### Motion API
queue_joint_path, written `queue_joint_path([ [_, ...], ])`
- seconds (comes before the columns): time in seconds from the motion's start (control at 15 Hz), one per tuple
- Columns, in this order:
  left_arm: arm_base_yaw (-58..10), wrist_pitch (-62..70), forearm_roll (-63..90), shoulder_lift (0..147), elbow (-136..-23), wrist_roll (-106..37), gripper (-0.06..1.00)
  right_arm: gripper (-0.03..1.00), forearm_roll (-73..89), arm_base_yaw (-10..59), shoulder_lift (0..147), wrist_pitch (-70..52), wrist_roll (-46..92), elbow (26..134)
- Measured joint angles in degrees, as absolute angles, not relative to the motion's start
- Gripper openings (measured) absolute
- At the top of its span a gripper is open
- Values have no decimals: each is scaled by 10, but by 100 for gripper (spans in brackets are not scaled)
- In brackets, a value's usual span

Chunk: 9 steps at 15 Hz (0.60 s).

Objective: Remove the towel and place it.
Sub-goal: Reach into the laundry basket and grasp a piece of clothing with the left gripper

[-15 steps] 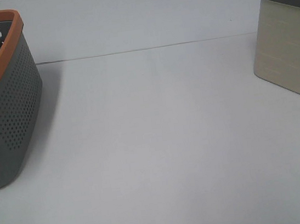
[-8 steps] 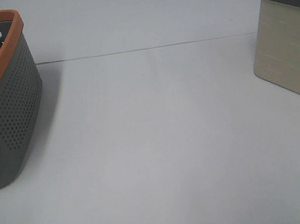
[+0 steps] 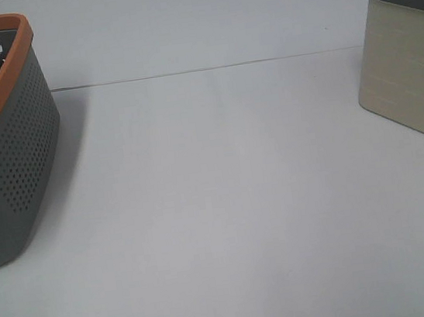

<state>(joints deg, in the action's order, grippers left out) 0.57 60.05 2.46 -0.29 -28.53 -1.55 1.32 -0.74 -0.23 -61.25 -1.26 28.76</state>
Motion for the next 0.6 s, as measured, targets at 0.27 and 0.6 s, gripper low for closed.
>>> queue_joint_path([
  [0.27, 6, 600, 25, -3, -285, -15, 98, 61, 13, -7, -2, -612, -13, 288],
  [0.6, 6, 600, 25, -3, -285, -15, 98, 61, 13, -7, -2, -612, -13, 288],
])
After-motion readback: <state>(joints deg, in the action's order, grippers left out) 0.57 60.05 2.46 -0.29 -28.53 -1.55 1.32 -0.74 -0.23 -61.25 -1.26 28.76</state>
